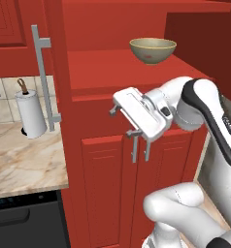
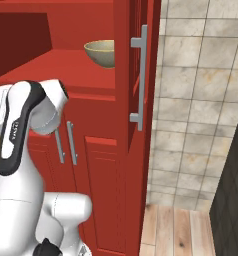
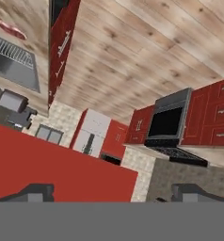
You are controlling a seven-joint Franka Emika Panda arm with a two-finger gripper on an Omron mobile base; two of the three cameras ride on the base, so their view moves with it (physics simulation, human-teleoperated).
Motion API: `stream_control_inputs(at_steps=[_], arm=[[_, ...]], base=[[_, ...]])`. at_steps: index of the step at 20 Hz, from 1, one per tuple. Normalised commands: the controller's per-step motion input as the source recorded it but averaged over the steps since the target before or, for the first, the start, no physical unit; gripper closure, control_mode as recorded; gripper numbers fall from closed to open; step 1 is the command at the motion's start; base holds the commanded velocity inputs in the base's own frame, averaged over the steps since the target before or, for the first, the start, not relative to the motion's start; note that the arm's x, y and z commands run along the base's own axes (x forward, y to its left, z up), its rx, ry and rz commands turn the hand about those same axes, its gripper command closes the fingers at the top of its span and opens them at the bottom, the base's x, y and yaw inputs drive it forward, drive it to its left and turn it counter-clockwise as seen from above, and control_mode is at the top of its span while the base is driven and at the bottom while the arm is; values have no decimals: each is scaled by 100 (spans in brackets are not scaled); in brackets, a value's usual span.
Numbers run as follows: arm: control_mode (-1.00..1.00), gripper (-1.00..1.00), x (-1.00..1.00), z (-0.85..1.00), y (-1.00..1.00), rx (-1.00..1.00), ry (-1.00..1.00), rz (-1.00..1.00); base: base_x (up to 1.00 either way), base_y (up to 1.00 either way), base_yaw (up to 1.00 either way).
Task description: Retrieve the bowl from the cabinet, then place the raw meat into the bowl to avoid contamination.
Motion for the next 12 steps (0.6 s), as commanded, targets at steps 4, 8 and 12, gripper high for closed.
stream_control_inputs(at_steps=[4, 8, 12], arm=[[-100, -100, 2, -11, -76, -19, -11, -10], [-100, -100, 26, -1, -59, -13, -2, -19], [-100, -100, 12, -4, -15, -18, -4, -36]], base=[[0, 0, 0], [0, 0, 0], [0, 0, 0]])
